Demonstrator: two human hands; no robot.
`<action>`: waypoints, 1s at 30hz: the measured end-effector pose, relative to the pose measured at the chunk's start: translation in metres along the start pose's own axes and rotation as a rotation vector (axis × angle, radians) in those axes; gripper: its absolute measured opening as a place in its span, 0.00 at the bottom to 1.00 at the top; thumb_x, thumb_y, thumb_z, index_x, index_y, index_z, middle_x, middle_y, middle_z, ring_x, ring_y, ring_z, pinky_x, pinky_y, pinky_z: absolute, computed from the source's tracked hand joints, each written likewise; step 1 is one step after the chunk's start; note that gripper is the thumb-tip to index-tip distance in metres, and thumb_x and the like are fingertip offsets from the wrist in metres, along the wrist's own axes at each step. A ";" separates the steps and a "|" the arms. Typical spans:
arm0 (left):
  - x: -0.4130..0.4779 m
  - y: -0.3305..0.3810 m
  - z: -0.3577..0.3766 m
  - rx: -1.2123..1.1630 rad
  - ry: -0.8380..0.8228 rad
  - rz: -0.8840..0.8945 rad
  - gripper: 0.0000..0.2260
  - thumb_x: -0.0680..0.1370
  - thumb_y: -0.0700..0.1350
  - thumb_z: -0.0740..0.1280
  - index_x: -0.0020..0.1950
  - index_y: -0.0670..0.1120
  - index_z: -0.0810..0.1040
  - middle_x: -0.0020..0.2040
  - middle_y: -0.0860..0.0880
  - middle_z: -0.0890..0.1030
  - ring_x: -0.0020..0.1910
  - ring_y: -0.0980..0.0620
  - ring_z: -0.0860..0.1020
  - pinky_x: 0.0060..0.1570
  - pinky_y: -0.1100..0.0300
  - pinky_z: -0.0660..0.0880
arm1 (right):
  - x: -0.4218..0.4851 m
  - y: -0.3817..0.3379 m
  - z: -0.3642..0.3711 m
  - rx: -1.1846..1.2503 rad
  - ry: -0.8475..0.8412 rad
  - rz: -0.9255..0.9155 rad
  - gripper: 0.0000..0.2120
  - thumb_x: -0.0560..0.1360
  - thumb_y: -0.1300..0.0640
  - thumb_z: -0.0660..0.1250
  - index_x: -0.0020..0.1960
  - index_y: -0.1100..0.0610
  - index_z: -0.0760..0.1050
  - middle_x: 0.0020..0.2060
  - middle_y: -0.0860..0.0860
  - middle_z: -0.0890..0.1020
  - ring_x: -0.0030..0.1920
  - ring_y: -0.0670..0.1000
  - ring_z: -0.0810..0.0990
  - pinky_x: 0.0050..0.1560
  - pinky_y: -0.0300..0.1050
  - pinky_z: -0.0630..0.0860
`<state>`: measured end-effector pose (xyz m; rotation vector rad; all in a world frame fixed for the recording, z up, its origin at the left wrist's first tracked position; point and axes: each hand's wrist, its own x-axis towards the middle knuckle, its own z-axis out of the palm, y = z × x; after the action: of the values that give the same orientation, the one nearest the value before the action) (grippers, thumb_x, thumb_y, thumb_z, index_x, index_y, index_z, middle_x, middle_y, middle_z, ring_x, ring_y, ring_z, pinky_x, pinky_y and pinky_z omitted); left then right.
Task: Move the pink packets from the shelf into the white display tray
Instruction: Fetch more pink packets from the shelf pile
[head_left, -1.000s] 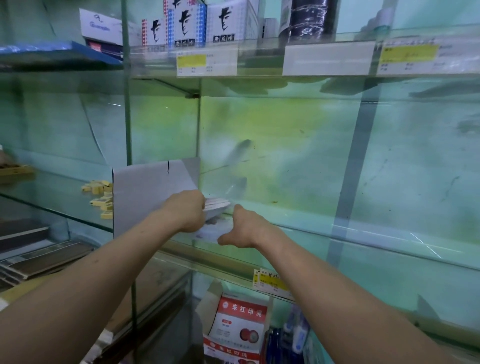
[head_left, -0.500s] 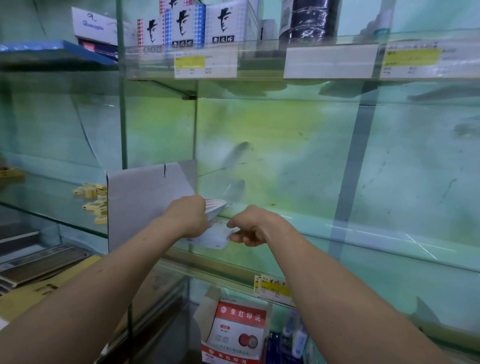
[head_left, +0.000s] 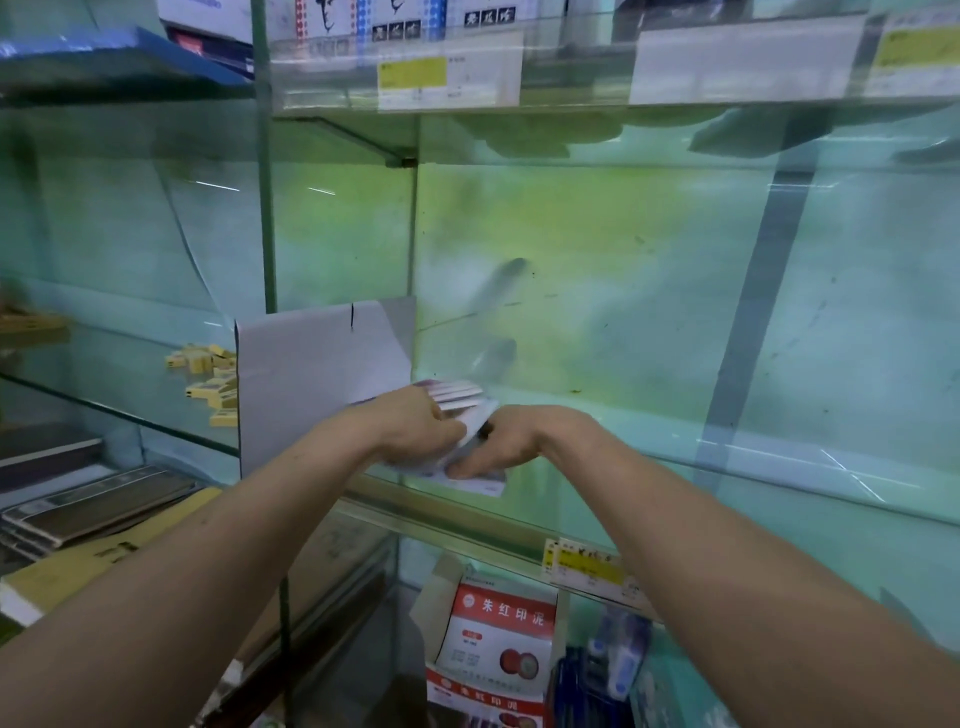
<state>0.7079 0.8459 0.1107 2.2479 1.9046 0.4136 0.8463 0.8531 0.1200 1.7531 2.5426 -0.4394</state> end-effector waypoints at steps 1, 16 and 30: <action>0.000 0.001 0.002 0.020 -0.045 0.007 0.20 0.78 0.57 0.57 0.58 0.45 0.79 0.59 0.46 0.77 0.51 0.48 0.74 0.52 0.58 0.70 | -0.004 0.005 -0.003 -0.021 -0.033 0.060 0.31 0.73 0.41 0.68 0.71 0.54 0.68 0.70 0.51 0.70 0.67 0.53 0.71 0.65 0.45 0.66; 0.001 0.022 0.023 -0.110 -0.127 0.015 0.42 0.67 0.70 0.66 0.72 0.45 0.67 0.71 0.46 0.70 0.66 0.45 0.72 0.63 0.55 0.70 | -0.030 0.054 -0.013 0.490 0.084 0.395 0.15 0.72 0.54 0.72 0.37 0.57 0.68 0.30 0.53 0.68 0.28 0.49 0.69 0.33 0.39 0.72; -0.008 0.096 0.026 -0.685 -0.172 0.059 0.12 0.70 0.51 0.68 0.48 0.44 0.81 0.42 0.45 0.78 0.39 0.48 0.74 0.41 0.58 0.69 | -0.081 0.067 -0.007 1.174 0.488 0.204 0.05 0.78 0.65 0.60 0.44 0.64 0.72 0.32 0.58 0.79 0.30 0.53 0.81 0.33 0.45 0.82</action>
<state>0.8051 0.8233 0.1141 1.8091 1.3351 0.7219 0.9391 0.8026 0.1263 2.6393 2.4476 -2.0079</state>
